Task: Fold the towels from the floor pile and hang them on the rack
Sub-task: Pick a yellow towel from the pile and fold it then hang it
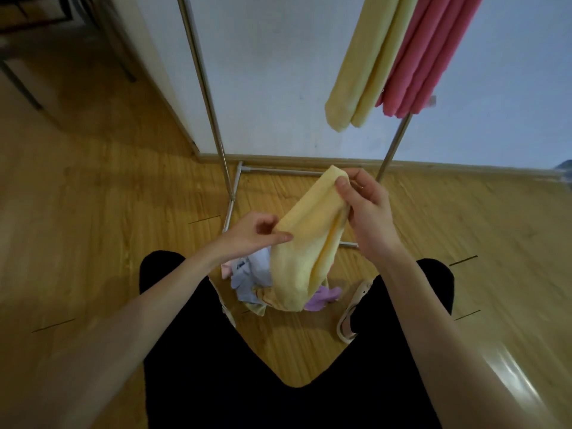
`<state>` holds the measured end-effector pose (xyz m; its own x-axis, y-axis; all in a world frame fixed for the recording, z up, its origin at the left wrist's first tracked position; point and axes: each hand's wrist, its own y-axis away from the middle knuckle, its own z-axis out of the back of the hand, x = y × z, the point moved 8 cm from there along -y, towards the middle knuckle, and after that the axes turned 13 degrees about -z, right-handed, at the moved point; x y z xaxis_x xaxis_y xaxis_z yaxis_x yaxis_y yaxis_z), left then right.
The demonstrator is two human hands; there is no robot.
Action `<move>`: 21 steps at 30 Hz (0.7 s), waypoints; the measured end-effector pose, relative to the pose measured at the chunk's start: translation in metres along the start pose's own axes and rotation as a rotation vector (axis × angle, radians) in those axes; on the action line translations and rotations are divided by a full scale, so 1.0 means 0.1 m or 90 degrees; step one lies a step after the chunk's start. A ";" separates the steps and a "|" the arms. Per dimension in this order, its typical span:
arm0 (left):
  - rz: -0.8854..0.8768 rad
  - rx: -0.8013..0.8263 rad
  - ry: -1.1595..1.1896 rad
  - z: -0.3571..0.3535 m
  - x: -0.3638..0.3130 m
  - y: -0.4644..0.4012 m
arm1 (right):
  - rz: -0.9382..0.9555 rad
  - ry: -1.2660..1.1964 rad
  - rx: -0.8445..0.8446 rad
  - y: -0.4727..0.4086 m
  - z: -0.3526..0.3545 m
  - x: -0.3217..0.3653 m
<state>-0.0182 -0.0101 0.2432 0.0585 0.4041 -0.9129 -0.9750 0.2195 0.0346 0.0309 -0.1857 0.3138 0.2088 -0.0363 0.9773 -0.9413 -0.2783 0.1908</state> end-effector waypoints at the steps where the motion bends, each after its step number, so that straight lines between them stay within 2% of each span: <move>1: 0.012 0.009 -0.012 0.01 0.01 0.01 | 0.003 -0.001 -0.010 0.02 0.03 0.03; 4: 0.024 0.019 -0.063 0.02 0.03 0.03 | 0.025 0.037 -0.045 0.08 0.14 0.08; 6: 0.036 -0.010 -0.070 0.07 0.03 0.01 | 0.049 0.059 -0.061 0.13 0.22 0.10; 12: 0.035 -0.230 -0.009 0.38 -0.24 0.01 | 0.089 0.212 -0.061 0.23 0.34 0.02; 16: 0.040 -0.323 0.040 0.46 -0.38 0.12 | 0.116 0.306 -0.035 0.33 0.28 -0.08; 21: 0.085 -0.399 0.122 0.56 -0.44 0.22 | 0.261 0.520 -0.090 0.42 0.13 -0.08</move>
<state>-0.0307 0.0269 0.3070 -0.0544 0.2143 -0.9753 -0.9149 -0.4019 -0.0373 -0.0066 -0.2095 0.3129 -0.3493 0.5969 0.7223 -0.9351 -0.2715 -0.2278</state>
